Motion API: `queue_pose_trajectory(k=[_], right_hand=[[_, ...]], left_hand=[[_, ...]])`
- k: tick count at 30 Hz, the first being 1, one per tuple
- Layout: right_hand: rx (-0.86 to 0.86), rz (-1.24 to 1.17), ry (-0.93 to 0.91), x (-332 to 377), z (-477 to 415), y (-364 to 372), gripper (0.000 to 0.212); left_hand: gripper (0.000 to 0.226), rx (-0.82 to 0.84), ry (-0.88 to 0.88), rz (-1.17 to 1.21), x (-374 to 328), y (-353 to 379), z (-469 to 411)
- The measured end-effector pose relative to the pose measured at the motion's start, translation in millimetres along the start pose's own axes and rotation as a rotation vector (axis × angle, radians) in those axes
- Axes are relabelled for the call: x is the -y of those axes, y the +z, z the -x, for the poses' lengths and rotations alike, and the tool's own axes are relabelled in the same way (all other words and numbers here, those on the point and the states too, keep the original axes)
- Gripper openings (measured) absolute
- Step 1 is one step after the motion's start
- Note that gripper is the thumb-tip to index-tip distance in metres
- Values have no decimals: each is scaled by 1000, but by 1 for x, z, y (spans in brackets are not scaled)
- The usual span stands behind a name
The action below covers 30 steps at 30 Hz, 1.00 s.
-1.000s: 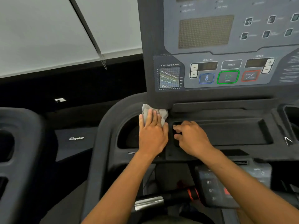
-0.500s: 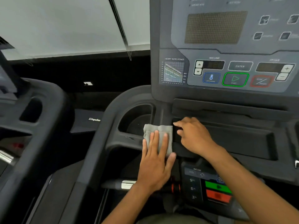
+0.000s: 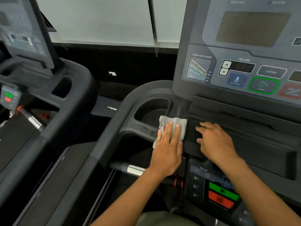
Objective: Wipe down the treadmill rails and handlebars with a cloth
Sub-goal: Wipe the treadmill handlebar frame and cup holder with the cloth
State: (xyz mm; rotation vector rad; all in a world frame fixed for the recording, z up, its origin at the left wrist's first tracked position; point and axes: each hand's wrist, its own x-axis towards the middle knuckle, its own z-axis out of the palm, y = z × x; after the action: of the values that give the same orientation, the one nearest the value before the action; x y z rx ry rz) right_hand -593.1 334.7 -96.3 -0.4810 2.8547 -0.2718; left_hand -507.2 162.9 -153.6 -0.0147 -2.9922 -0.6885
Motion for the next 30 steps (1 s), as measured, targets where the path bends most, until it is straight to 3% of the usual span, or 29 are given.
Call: queue_pose_trajectory(k=[5,17,26,30], right_hand=[[3,27,-2,4,0,-1,45],[14,5,-2,2,3,-3,43],[45,-6,6,6,6,-6,47],[74,4,18,9,4,-9,48]], left_hand=[[59,-11,-13,18,-1,4,24],[65,167,-30,-46,-10,1,-121],[65,168,12,-10,11,-13,7],[67,165,14,-73,12,-8,-23]])
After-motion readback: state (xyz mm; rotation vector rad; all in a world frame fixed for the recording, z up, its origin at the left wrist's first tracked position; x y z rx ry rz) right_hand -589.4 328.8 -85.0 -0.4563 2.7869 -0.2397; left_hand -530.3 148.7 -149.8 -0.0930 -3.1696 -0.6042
